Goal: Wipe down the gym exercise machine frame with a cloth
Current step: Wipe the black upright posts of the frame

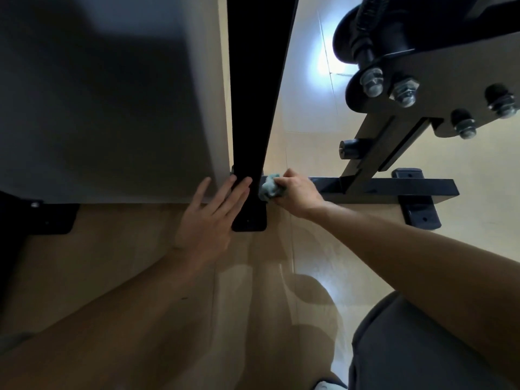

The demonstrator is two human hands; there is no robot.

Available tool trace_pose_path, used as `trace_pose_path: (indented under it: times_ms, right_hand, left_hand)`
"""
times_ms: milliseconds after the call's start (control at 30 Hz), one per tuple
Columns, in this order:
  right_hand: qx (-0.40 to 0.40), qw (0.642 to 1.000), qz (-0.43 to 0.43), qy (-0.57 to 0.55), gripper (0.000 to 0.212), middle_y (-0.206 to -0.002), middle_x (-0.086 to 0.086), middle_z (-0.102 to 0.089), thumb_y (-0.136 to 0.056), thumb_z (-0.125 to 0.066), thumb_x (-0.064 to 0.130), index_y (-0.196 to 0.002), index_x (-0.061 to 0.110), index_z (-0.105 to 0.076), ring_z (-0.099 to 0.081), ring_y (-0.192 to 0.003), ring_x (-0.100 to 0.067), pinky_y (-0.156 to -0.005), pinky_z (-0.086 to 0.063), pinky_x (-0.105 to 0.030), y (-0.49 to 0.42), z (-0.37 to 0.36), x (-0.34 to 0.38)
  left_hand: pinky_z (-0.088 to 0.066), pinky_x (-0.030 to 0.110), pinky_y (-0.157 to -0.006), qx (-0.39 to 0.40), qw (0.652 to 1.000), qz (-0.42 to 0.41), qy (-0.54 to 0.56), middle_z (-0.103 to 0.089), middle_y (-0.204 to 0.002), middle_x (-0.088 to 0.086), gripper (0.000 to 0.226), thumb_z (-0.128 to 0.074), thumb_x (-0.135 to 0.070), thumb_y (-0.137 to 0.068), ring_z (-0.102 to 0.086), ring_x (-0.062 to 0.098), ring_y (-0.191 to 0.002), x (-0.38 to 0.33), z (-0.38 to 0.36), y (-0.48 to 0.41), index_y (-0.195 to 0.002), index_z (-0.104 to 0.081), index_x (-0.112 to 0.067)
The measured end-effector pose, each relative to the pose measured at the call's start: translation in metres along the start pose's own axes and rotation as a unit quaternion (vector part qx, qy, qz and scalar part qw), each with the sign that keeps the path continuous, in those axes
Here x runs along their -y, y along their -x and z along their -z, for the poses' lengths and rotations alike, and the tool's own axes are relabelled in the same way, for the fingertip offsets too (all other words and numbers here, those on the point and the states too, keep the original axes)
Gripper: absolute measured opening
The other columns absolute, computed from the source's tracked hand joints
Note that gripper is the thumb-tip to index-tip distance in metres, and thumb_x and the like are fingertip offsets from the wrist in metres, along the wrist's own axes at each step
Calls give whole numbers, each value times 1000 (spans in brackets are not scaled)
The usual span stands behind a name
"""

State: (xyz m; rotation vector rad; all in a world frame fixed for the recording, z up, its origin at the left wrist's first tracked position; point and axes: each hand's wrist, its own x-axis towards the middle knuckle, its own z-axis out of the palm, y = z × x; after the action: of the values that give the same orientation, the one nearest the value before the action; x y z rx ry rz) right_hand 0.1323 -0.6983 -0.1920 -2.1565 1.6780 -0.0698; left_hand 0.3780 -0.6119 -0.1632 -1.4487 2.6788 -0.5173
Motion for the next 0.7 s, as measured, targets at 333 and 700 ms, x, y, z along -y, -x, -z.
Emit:
trace_pose_path:
  times_ms: [333,700]
  right_hand:
    - [-11,995,-94,23,36,-118,-5,-57,-89,-70,34,-123,23,-67,-51,-114,-25,-94,-48,-38,-2,18,-27]
    - [-7,998,55,30,28,-116,-3,-60,-89,-70,36,-111,21,-72,-56,-106,-30,-87,-49,-38,-9,-2,26]
  left_hand:
    - [-15,58,-121,-20,999,-41,29,0,-169,12,78,-54,-35,-90,-7,31,-156,8,9,1,-159,-24,-13]
    - [-6,59,-123,-181,977,114,0,5,-166,12,93,-70,-53,-85,6,33,-155,44,7,13,-159,-24,-20]
